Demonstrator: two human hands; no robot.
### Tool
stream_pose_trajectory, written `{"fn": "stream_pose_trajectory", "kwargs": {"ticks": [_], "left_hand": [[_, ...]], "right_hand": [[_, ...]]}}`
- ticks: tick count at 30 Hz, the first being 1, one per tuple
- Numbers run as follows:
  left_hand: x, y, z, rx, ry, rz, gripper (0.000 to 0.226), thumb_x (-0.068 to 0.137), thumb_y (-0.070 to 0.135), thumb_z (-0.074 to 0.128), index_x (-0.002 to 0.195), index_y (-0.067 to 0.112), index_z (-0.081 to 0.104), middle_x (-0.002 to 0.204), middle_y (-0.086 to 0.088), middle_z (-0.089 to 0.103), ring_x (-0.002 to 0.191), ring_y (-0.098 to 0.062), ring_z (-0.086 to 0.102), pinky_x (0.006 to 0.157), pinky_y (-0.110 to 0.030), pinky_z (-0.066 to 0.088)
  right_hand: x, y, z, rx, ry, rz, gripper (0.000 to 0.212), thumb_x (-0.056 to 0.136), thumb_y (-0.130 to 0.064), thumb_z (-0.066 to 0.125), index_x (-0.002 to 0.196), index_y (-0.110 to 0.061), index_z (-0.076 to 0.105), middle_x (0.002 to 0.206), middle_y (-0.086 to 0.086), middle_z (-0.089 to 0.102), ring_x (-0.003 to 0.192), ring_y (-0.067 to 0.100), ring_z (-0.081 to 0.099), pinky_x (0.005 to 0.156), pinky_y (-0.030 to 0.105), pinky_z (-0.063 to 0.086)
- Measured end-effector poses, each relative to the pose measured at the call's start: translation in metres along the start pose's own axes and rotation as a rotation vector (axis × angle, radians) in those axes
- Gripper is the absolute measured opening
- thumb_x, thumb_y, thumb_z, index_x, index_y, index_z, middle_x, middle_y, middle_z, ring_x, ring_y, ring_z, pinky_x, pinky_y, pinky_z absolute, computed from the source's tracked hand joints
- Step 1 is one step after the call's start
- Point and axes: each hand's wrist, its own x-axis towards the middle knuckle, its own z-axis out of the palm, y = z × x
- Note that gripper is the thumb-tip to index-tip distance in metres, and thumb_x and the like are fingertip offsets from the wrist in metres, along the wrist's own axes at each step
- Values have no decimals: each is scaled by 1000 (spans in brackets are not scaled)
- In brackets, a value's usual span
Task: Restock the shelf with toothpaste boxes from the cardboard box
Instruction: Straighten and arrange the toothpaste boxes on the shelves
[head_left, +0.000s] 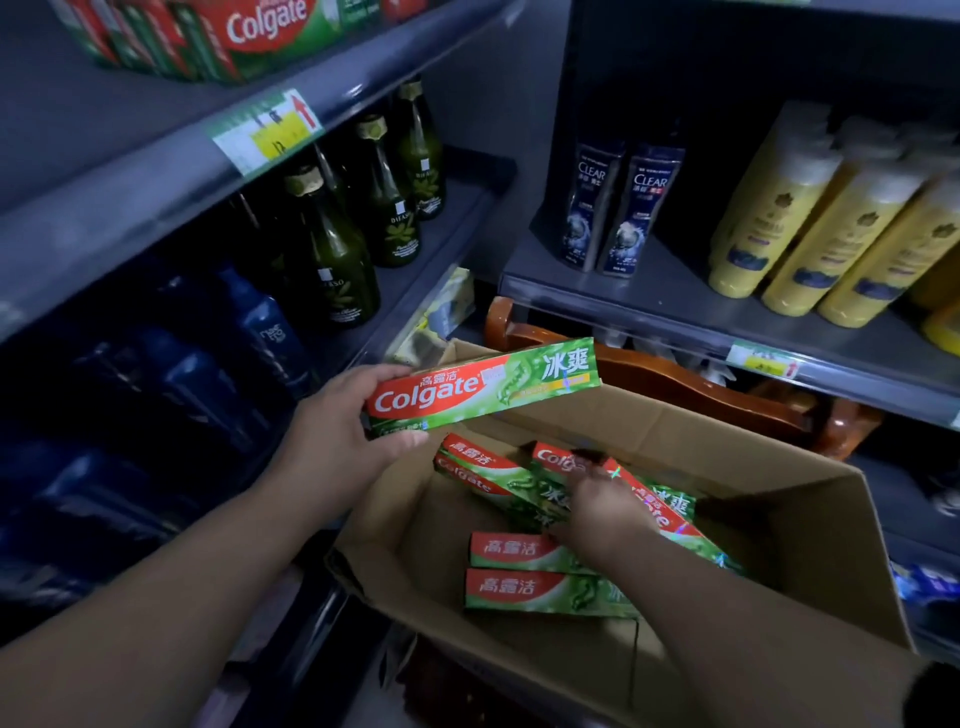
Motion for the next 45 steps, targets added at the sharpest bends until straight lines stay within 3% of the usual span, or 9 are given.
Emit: {"fn": "stream_pose_trajectory", "kwargs": {"ticks": [5, 8, 13, 16, 23, 28, 35, 41, 45], "left_hand": [[-3, 4, -12, 8, 43, 1, 61, 73, 20, 82, 127, 31, 55, 115, 14, 50, 99, -2, 51, 74, -4, 35], [-9, 16, -21, 37, 115, -7, 60, 73, 22, 82, 126, 31, 55, 117, 10, 52, 101, -7, 53, 80, -14, 40], [-31, 46, -40, 76, 225, -9, 60, 73, 23, 82, 126, 30, 55, 118, 7, 55, 101, -10, 54, 85, -23, 40], [-47, 66, -56, 128, 273, -8, 59, 73, 24, 82, 127, 28, 55, 116, 5, 56, 99, -10, 53, 85, -23, 39], [-85, 112, -96, 239, 415, 56, 59, 73, 24, 82, 126, 23, 56, 117, 4, 57, 101, -11, 52, 88, -24, 40], [-101, 135, -148, 279, 516, 54, 56, 77, 26, 79, 128, 28, 55, 110, 10, 50, 97, -7, 47, 85, -23, 36], [-111, 119, -252, 364, 699, -10, 53, 76, 23, 80, 124, 23, 58, 106, 6, 57, 93, -10, 50, 83, -23, 36], [-100, 67, -330, 445, 708, -203, 53, 76, 24, 79, 124, 20, 56, 114, -5, 65, 102, -24, 59, 89, -35, 48], [-78, 38, -356, 532, 597, -289, 54, 76, 27, 79, 124, 19, 55, 113, -4, 65, 98, -20, 59, 81, -30, 45]], "right_hand": [[-8, 0, -36, 654, 68, 3, 42, 85, -29, 74, 120, -21, 53, 107, 3, 62, 99, 23, 61, 71, 21, 41], [-18, 4, -64, 940, 1, -147, 32, 83, -17, 77, 103, -28, 54, 100, 2, 66, 78, 14, 61, 66, 24, 49], [-51, 16, -99, 921, 8, -429, 36, 86, -15, 74, 106, -37, 54, 118, -8, 60, 74, 24, 62, 73, 54, 58], [-71, 18, -123, 847, 109, -568, 34, 90, -22, 68, 109, -45, 52, 106, 1, 63, 80, 28, 63, 73, 61, 55], [-119, 10, -199, 770, 275, -786, 28, 91, -31, 65, 104, -51, 50, 105, 4, 61, 96, 28, 63, 83, 54, 54], [-149, -11, -253, 1006, 299, -885, 25, 92, -17, 64, 100, -39, 56, 108, 13, 59, 88, 29, 67, 71, 51, 60], [-156, -83, -289, 1397, 142, -937, 19, 95, -12, 56, 100, -31, 56, 103, 9, 58, 82, 25, 65, 77, 47, 59], [-145, -169, -288, 1390, 133, -982, 31, 95, -13, 57, 86, -42, 64, 105, 8, 59, 92, 24, 63, 82, 46, 58], [-131, -219, -283, 1336, 97, -981, 21, 95, -14, 60, 106, -33, 60, 114, 15, 53, 93, 25, 60, 80, 44, 59]]}}
